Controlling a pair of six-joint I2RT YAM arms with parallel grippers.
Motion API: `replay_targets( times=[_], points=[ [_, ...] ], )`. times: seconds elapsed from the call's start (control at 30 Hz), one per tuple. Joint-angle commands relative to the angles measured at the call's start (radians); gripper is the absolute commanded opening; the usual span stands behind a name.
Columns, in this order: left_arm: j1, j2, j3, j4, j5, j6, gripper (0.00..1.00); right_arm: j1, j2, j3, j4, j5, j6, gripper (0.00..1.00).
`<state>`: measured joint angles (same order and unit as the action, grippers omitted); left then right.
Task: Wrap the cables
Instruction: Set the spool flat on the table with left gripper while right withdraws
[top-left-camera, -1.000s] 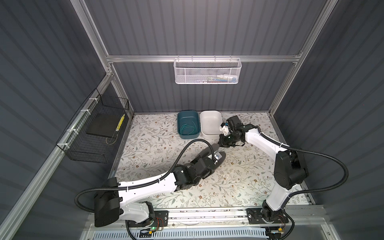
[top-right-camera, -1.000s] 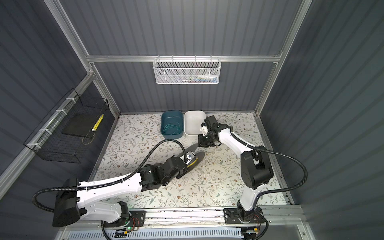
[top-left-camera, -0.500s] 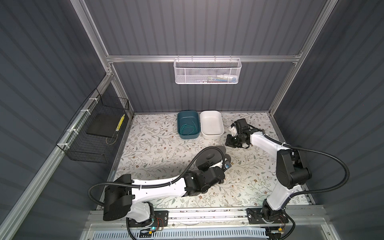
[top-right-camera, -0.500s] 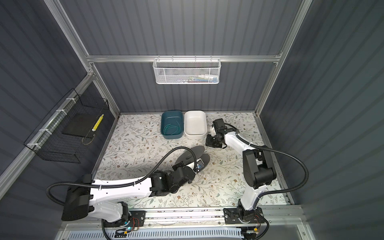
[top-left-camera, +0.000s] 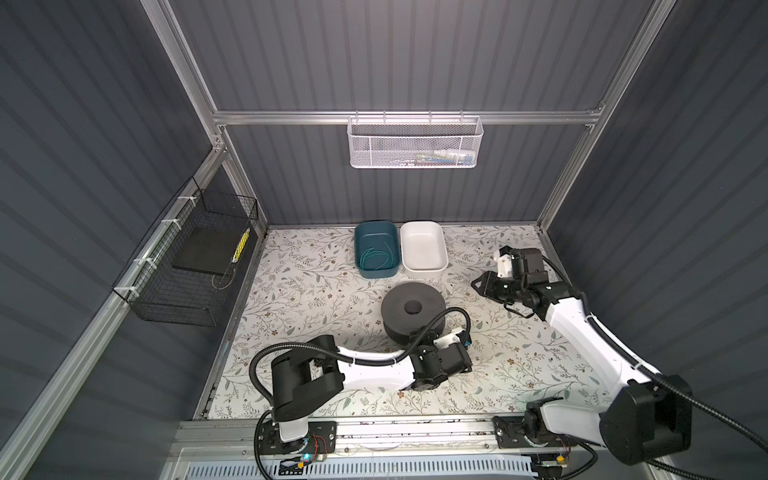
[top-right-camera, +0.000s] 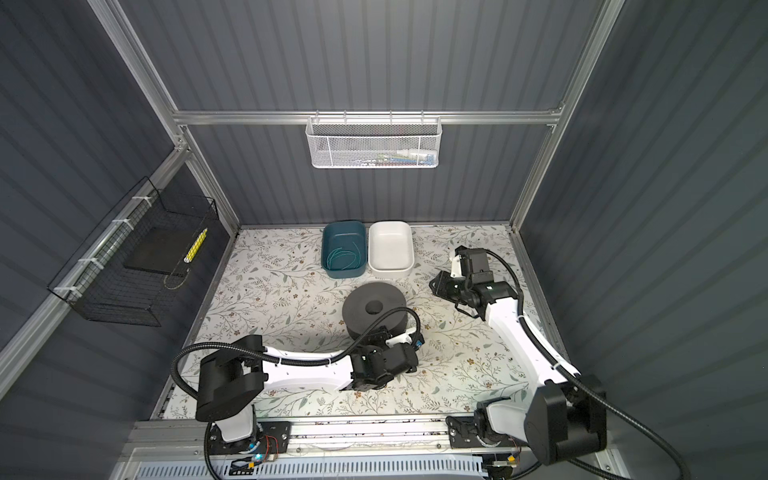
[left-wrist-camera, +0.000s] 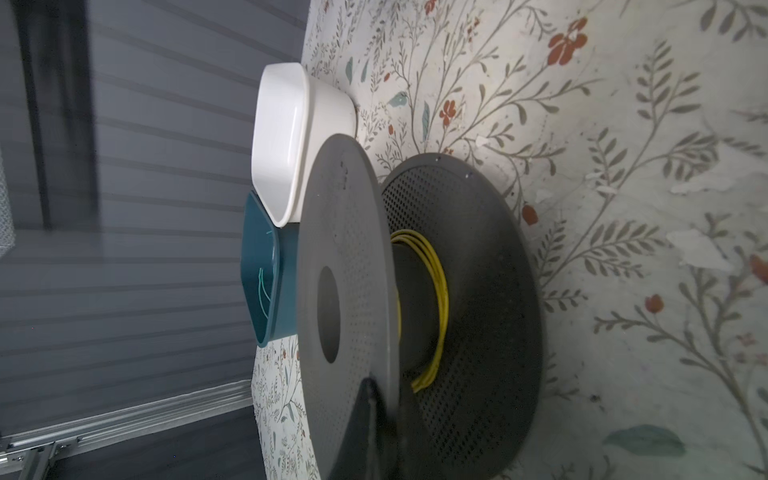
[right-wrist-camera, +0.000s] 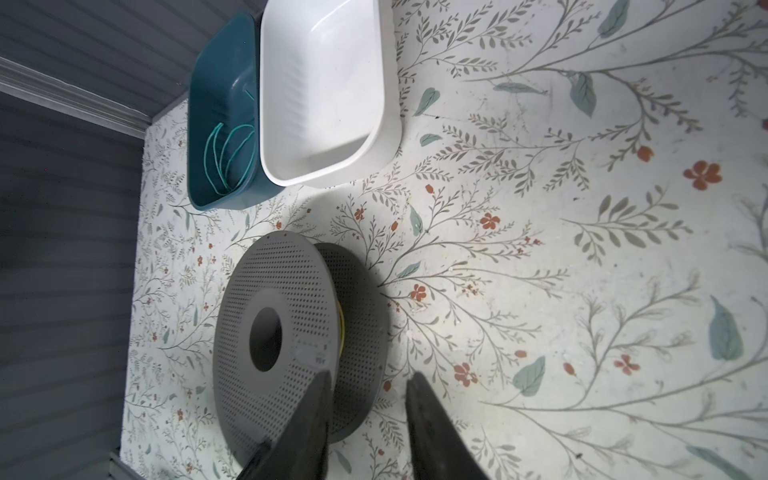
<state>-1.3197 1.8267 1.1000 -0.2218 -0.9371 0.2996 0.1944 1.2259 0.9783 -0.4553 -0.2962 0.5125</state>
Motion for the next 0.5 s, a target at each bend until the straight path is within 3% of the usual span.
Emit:
replay_targets(
  times=[0.0,0.1,0.33,0.37,0.4,0.47],
  points=[
    [0.004,0.06,0.03,-0.146,0.168,-0.111,0.32,-0.001,-0.049,-0.004,-0.046,-0.012,-0.001,0.38],
    [0.005,0.059,0.045,-0.179,0.189,-0.143,0.51,-0.003,-0.086,0.002,-0.071,-0.012,-0.004,0.41],
    [0.004,-0.008,0.105,-0.305,0.254,-0.192,0.75,-0.004,-0.159,0.033,-0.128,0.002,-0.016,0.47],
    [0.004,-0.021,0.124,-0.339,0.269,-0.199,0.9,-0.004,-0.165,0.041,-0.139,0.004,-0.019,0.49],
    [0.005,-0.039,0.146,-0.371,0.289,-0.208,0.97,-0.004,-0.173,0.05,-0.148,0.008,-0.019,0.51],
    [0.005,-0.084,0.18,-0.432,0.346,-0.222,0.99,-0.005,-0.19,0.065,-0.165,0.016,-0.024,0.54]
  ],
)
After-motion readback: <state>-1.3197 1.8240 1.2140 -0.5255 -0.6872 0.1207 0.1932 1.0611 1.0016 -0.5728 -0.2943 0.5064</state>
